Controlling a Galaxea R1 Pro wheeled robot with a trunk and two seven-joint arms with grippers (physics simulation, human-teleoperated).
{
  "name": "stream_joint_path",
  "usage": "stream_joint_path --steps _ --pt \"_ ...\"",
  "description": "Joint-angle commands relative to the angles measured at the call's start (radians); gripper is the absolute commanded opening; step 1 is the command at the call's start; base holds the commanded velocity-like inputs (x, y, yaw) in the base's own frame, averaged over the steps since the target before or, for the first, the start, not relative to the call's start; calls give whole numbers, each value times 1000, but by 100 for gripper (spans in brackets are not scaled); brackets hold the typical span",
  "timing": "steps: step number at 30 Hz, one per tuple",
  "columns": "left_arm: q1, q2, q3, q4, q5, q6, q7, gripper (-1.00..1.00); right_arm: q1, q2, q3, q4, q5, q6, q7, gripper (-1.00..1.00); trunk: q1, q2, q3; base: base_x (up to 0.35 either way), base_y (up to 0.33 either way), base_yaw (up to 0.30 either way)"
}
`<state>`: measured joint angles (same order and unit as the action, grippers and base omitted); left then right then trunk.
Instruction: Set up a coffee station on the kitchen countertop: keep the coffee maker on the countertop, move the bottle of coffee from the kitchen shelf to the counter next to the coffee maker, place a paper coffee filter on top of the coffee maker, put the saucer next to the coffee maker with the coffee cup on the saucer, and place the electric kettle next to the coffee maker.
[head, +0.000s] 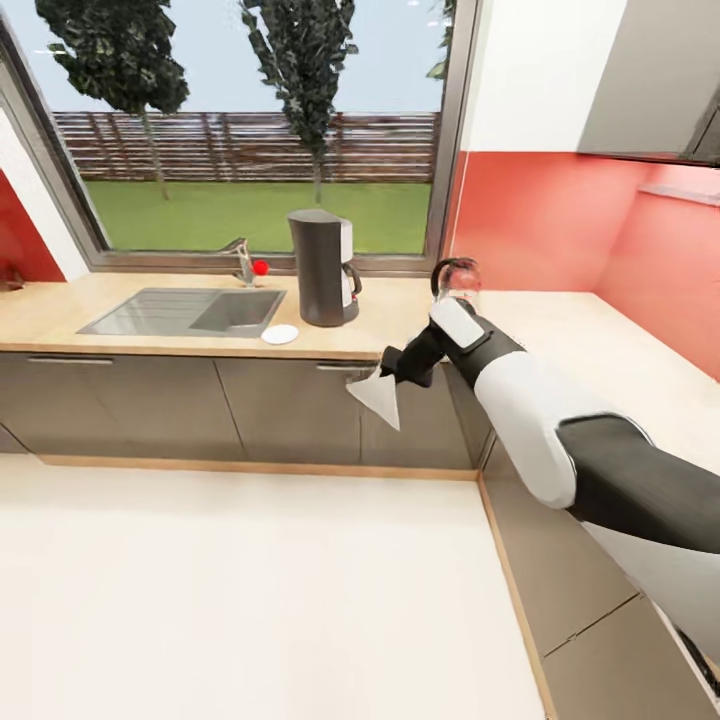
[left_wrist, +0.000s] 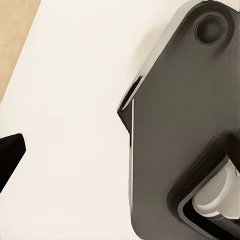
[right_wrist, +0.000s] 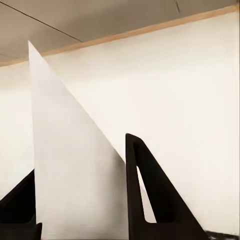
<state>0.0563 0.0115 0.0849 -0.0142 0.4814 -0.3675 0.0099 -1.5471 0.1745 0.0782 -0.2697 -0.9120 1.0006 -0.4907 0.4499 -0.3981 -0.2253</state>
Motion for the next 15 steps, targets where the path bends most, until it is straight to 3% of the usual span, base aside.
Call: stream_joint_path --steps 1,3,9,10,12,14,15 --pt "0 0 7 -2 -7 -2 1 100 -1 0 6 54 -7 -6 -2 -100 0 -2 0 -218 0 -100" --pt "0 1 7 -3 -7 -2 1 100 -1 0 6 87 -3 -11 1 -100 0 -2 3 -205 0 -104" --pt "0 1 7 -4 -8 -4 1 100 2 0 7 224 94 -66 20 -100 0 -2 12 -129 0 -109" --pt "0 1 7 -4 -9 -5 1 100 5 0 7 247 127 -76 30 -100 0 -2 13 -19 0 -110" --pt "0 3 8 -7 -8 -7 1 100 23 0 7 295 286 -136 87 -100 0 -2 16 -4 0 -110" --pt "0 7 10 -8 -7 -7 1 100 47 0 7 299 380 -169 123 -100 0 -2 19 -1 0 -110" --pt "0 9 10 -8 -7 -7 1 100 58 0 7 300 404 -179 136 -100 0 -2 21 -1 0 -110"
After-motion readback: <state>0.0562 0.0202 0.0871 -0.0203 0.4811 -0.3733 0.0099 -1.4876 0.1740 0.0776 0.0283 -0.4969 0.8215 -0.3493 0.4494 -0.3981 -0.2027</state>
